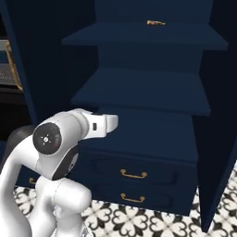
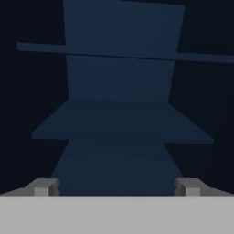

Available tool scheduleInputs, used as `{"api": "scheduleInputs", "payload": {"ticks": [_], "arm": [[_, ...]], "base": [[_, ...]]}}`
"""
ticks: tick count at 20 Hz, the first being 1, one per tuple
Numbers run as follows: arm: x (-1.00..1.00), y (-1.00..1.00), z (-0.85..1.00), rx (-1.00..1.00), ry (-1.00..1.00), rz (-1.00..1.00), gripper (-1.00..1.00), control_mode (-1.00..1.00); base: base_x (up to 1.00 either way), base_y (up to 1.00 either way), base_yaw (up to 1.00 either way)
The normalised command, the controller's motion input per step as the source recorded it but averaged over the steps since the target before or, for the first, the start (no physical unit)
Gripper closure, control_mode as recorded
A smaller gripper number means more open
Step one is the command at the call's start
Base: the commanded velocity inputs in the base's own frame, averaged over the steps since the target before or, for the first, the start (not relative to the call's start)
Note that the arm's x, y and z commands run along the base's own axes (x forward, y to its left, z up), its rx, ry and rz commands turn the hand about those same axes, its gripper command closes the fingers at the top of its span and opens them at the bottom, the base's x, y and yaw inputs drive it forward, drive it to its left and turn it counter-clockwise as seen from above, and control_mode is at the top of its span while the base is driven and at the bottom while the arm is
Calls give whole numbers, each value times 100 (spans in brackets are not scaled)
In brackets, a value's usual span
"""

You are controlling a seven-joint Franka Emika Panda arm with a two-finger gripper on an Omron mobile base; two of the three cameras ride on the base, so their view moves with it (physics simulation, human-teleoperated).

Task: Pick the honey bottle and place it on the digital scale for weighing, and close the cabinet.

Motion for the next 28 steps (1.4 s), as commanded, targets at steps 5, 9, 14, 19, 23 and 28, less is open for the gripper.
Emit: {"api": "scheduleInputs", "payload": {"ticks": [5,9,14,19,23,28], "arm": [[0,0,0,0,0,0,-100,100],[0,0,0,0,0,0,-100,100],[0,0,0,0,0,0,-100,100],[0,0,0,0,0,0,-100,100],[0,0,0,0,0,0,-100,100],[0,0,0,0,0,0,-100,100]], "base": [[9,-54,11],[12,-54,9],[45,-8,0],[60,0,0],[26,-21,1],[-2,-40,8]]}}
